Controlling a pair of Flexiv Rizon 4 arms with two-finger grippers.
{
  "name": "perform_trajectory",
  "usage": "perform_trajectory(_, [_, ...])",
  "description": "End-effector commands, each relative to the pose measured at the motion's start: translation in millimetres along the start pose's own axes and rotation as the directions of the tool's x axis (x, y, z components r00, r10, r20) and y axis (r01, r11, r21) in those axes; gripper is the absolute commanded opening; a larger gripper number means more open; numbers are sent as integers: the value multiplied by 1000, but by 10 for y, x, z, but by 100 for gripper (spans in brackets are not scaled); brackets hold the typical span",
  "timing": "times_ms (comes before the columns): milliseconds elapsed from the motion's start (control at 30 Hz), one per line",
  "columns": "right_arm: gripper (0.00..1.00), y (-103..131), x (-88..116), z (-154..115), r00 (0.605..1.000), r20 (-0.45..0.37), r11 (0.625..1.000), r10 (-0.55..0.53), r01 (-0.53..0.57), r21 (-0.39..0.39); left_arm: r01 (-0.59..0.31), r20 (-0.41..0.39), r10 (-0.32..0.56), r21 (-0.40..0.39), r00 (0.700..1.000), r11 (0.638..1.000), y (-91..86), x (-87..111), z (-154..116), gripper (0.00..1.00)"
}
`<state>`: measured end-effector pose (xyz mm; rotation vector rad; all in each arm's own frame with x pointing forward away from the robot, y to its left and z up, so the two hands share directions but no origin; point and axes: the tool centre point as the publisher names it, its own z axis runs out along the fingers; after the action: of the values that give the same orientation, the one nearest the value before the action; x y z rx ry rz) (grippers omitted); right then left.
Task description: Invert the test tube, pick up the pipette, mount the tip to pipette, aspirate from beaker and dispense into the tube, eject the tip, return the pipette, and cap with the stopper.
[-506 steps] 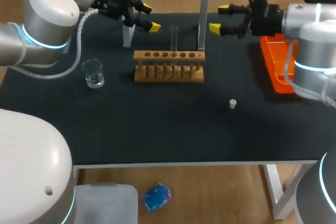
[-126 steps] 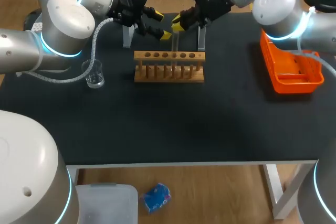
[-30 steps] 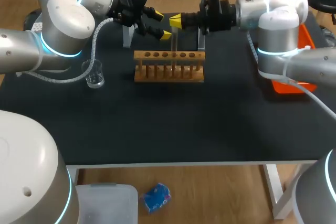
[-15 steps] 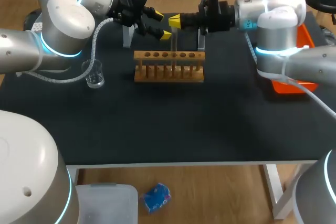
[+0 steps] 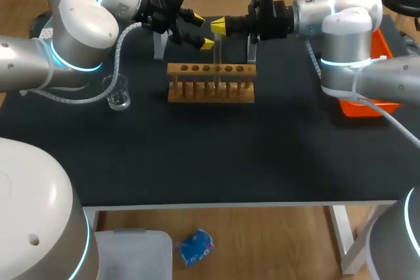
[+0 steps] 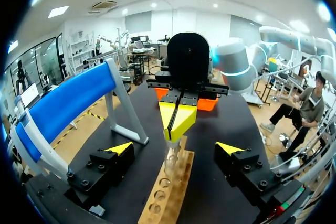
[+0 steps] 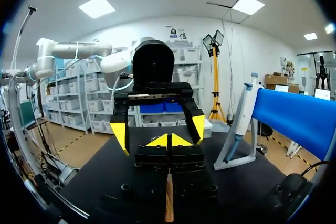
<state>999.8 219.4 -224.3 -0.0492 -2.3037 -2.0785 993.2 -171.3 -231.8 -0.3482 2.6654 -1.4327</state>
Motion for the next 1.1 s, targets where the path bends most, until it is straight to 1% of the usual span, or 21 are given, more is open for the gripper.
perform_trajectory(33, [0,99,25,-45,1000,-2,1000,-14,14,3,1,-4,-1,-4,1000,1000,-8,-8,-5,100])
perform_trajectory(100, [0,173,39,-75,1000,-1,1000,-23,23,6,1,-4,-1,-4,1000,1000,-8,-8,-5,100])
perform_trajectory(133, [2,194,45,-86,1000,-1,1000,-25,25,7,1,-4,-1,-4,1000,1000,-8,-8,-5,100])
perform_trajectory(167, [31,229,58,-108,999,-3,999,-34,34,15,1,-4,-1,-4,1000,1000,-8,-8,-5,100])
perform_trajectory(200, [39,253,70,-124,999,-3,999,-38,38,20,1,-4,-1,-4,1000,1000,-8,-8,-5,100])
perform_trajectory(233, [73,277,86,-141,999,-7,999,-41,42,29,1,-4,-1,-4,1000,1000,-8,-8,-5,100])
perform_trajectory(267, [100,297,102,-156,999,-10,998,-44,44,42,1,-4,-1,-4,1000,1000,-8,-8,-5,100])
perform_trajectory(333, [100,324,141,-191,999,-7,996,-45,46,78,1,-4,-1,-4,1000,1000,-8,-8,-5,100])
perform_trajectory(400, [100,325,186,-236,998,-1,989,-63,62,131,1,-4,-1,-4,1000,1000,-8,-8,-5,100])
perform_trajectory(633, [100,199,301,-446,994,48,963,-99,83,256,1,-4,-1,-4,1000,1000,-8,-8,-5,100])
perform_trajectory(800, [100,111,386,-595,992,88,963,-90,64,260,1,-4,-1,-4,1000,1000,-8,-8,-5,100])
perform_trajectory(967, [100,80,468,-732,989,127,963,-82,46,266,50,69,-50,12,996,999,1,29,-157,100])
perform_trajectory(1100, [100,59,534,-840,983,169,962,-69,21,273,68,134,-69,12,989,998,33,91,-272,100])
